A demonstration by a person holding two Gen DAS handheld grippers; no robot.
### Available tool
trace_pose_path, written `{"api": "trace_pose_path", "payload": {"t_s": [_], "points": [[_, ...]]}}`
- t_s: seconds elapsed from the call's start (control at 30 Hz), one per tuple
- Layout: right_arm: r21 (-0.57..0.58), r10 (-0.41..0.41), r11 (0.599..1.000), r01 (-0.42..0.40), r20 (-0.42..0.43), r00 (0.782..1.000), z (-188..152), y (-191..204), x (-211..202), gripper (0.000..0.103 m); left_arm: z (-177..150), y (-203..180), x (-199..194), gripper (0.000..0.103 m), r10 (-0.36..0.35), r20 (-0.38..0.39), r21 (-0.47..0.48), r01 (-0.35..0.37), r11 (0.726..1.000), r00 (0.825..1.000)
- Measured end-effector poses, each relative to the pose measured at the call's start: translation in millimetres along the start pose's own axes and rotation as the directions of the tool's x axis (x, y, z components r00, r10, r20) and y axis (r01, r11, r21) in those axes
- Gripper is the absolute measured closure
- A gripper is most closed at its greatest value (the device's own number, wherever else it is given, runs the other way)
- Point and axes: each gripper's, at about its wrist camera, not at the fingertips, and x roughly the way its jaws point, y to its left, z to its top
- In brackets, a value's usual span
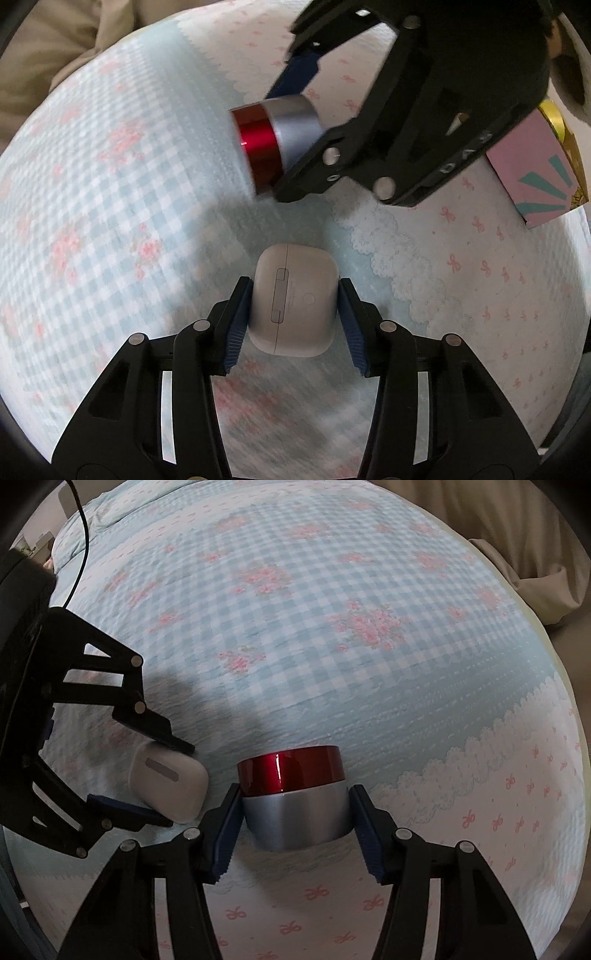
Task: Organize rigid objects
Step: 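Grasp the white earbud case with the left tool while the right tool grasps the red-silver tin, then carry the earbud case and red-silver tin into the pink box and release both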
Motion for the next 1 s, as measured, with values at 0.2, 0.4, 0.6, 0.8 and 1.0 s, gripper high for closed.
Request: {"api": "trace_pose_path", "payload": {"t_s": [0.2,0.4,0.6,0.8,1.0], "points": [[0.032,0.001,0.999,-0.001,0.008,1.000,-5,8,-7,0.050,-18,6,-22,0.060,0.009,-0.001,-0.098,-0.009,0.995,1.000],[0.153,0.012,0.988,-0.020,0.054,0.998,-17,9,-45,0.050,-10,13,-69,0.060,0.031,0.047,-0.180,-0.022,0.983,0.998],[0.294,-0.017,0.956,-0.022,0.129,0.991,-42,-4,-119,0.050,15,-6,-142,0.060,0.062,0.131,-0.201,-0.034,0.979,0.990],[0.478,-0.085,0.878,-0.014,0.185,0.979,-92,0,-209,0.050,53,-64,-200,0.060,0.052,0.184,-0.182,-0.018,0.983,0.982],[0.678,-0.155,0.735,-0.014,0.188,0.970,-183,3,-279,0.050,84,-147,-221,0.060,-0.031,0.196,-0.152,0.061,0.986,0.980]]}}
